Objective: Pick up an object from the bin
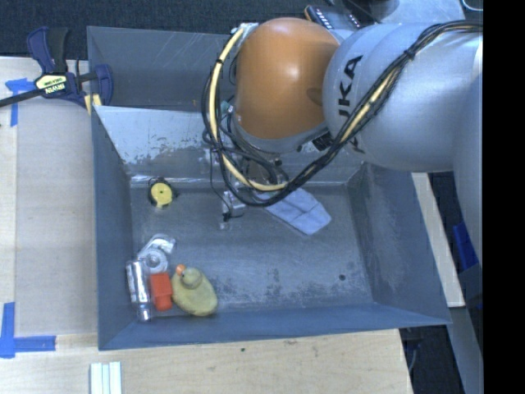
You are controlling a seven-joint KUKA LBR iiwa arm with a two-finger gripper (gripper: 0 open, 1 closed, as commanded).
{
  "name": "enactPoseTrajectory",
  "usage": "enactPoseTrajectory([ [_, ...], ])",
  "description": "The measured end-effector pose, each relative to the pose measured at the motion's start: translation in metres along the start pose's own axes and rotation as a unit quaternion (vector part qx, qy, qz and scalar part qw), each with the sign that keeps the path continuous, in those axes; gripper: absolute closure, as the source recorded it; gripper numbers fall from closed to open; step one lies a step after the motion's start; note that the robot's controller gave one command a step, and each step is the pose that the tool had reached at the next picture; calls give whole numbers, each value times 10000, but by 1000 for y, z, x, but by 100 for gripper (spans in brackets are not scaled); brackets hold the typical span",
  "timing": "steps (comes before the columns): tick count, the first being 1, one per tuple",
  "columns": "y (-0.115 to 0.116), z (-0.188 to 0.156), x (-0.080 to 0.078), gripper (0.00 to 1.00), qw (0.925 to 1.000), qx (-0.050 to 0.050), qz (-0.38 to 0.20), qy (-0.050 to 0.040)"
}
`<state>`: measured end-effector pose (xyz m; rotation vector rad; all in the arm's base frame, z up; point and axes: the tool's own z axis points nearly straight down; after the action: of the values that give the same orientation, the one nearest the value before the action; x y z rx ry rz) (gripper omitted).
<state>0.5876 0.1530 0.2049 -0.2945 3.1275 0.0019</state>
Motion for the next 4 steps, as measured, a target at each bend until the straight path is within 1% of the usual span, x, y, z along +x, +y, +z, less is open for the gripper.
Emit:
enactPoseTrajectory([
  [1,-82,71,4,0,9908,9,1355,18],
  [2,-36,47,-20,0,9999,-1,-97,-25],
  [3,-128,68,-11,0,9927,6,1209,2],
  [4,-145,82,-8,0,9921,8,1251,-10],
])
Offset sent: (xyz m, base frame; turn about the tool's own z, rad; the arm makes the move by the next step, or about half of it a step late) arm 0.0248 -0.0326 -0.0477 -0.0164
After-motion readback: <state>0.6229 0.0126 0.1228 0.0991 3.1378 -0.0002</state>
